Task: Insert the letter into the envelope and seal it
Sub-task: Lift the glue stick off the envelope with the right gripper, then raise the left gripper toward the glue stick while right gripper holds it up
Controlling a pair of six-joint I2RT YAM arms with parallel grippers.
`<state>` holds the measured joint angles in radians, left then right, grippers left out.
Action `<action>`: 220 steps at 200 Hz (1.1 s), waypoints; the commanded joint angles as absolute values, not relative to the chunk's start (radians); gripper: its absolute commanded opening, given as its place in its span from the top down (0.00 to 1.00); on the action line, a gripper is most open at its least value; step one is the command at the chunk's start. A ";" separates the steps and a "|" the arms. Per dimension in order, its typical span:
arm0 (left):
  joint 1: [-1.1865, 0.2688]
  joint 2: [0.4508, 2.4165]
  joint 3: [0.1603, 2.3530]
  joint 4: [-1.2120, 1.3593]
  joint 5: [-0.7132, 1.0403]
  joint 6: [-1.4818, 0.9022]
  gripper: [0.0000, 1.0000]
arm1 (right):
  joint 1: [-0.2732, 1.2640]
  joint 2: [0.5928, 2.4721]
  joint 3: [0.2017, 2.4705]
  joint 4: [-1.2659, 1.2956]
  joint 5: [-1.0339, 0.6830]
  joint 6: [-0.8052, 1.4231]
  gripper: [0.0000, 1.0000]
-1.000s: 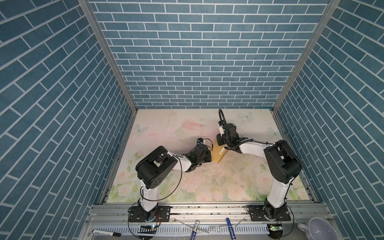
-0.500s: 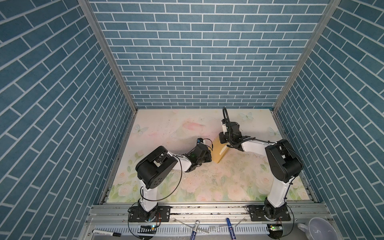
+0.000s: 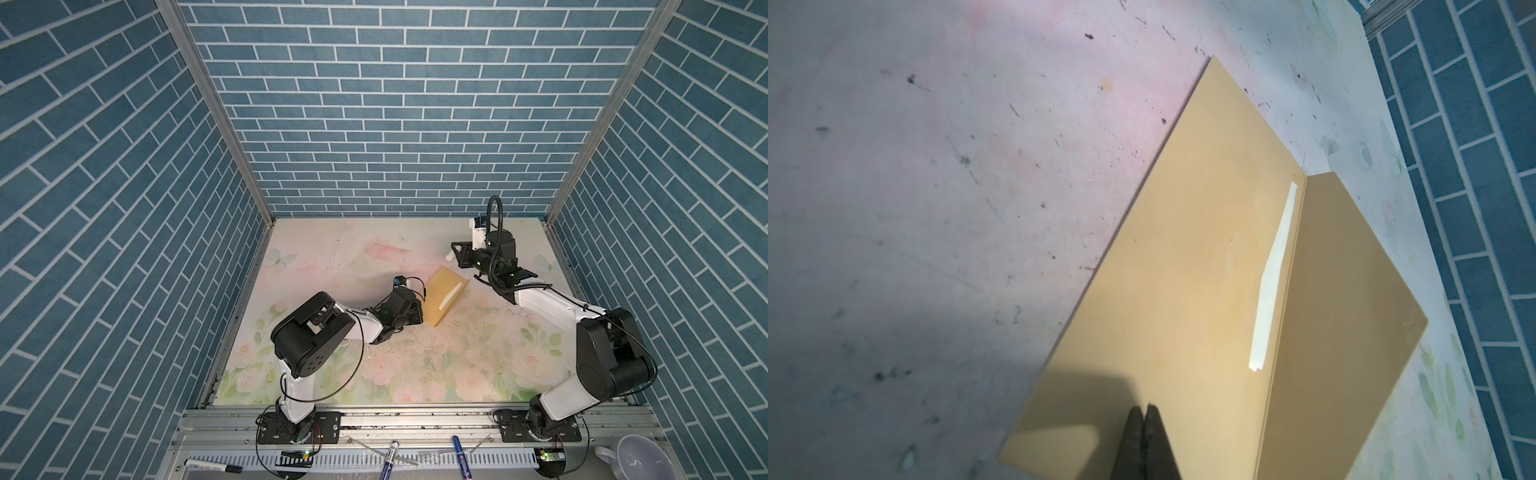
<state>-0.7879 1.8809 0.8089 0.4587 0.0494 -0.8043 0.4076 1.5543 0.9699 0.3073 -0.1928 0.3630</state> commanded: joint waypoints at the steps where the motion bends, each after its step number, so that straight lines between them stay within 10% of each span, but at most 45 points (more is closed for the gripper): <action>1: -0.788 1.853 0.794 0.278 0.074 -0.784 1.00 | 0.410 1.500 0.903 0.397 -0.271 0.411 1.00; 102: -0.784 1.433 0.785 0.430 0.124 -0.903 0.31 | 0.411 1.346 0.674 0.795 -0.294 0.333 1.00; 220: -0.775 1.401 0.706 0.692 0.154 -1.313 0.00 | 0.472 1.334 0.519 1.132 -0.270 0.111 1.00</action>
